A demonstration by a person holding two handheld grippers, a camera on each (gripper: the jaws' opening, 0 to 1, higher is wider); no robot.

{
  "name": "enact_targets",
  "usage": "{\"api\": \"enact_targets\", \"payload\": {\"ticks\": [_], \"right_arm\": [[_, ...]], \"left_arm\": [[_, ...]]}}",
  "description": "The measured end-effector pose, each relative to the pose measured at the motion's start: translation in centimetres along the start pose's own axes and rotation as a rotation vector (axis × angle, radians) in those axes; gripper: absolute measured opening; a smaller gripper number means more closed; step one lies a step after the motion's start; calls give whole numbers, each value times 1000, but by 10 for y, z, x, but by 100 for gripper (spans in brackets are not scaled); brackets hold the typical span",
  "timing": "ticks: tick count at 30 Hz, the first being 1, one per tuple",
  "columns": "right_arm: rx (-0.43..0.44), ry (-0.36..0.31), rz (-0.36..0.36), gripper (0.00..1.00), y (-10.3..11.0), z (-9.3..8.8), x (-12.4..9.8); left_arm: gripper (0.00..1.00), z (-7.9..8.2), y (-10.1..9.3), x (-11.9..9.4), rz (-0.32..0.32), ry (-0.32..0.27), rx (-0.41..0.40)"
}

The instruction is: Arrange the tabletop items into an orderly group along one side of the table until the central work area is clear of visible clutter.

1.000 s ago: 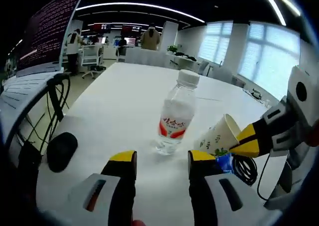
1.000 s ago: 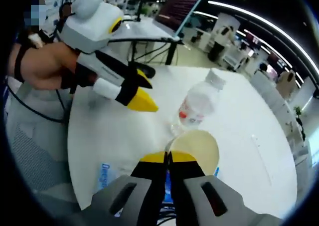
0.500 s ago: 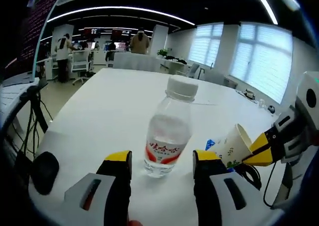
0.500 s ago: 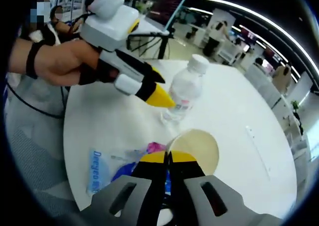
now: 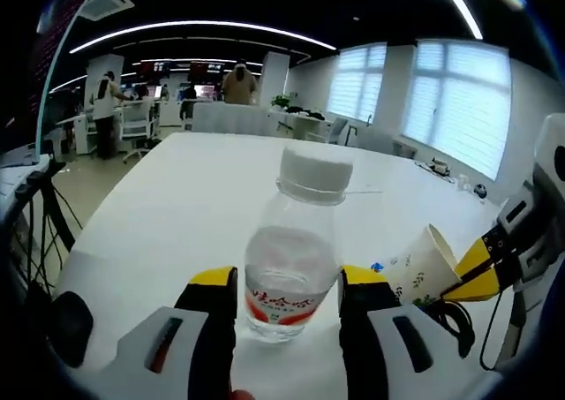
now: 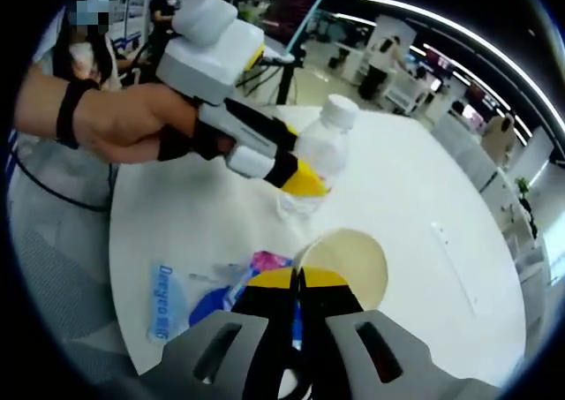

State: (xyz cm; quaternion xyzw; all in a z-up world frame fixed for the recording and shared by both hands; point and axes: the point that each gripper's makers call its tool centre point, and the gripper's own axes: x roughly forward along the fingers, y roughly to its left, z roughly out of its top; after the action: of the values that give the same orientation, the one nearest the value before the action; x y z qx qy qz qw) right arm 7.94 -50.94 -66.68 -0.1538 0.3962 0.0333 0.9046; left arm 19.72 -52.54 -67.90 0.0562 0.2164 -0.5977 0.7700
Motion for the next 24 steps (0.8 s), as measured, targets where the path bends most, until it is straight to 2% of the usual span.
{"api": "enact_targets", "payload": {"ticks": [1, 9, 18, 24], "right_arm": [[-1, -2, 0, 0, -1, 1, 0], [-6, -6, 6, 0, -2, 6, 5], [-22, -2, 24, 0, 0, 15, 17], [-40, -12, 39, 0, 1, 29, 26]], "left_arm": [[39, 0, 0, 0, 3, -2, 5], [38, 2, 9, -1, 53, -9, 39], [37, 5, 37, -6, 120, -16, 32], [37, 7, 57, -10, 165, -23, 24]]}}
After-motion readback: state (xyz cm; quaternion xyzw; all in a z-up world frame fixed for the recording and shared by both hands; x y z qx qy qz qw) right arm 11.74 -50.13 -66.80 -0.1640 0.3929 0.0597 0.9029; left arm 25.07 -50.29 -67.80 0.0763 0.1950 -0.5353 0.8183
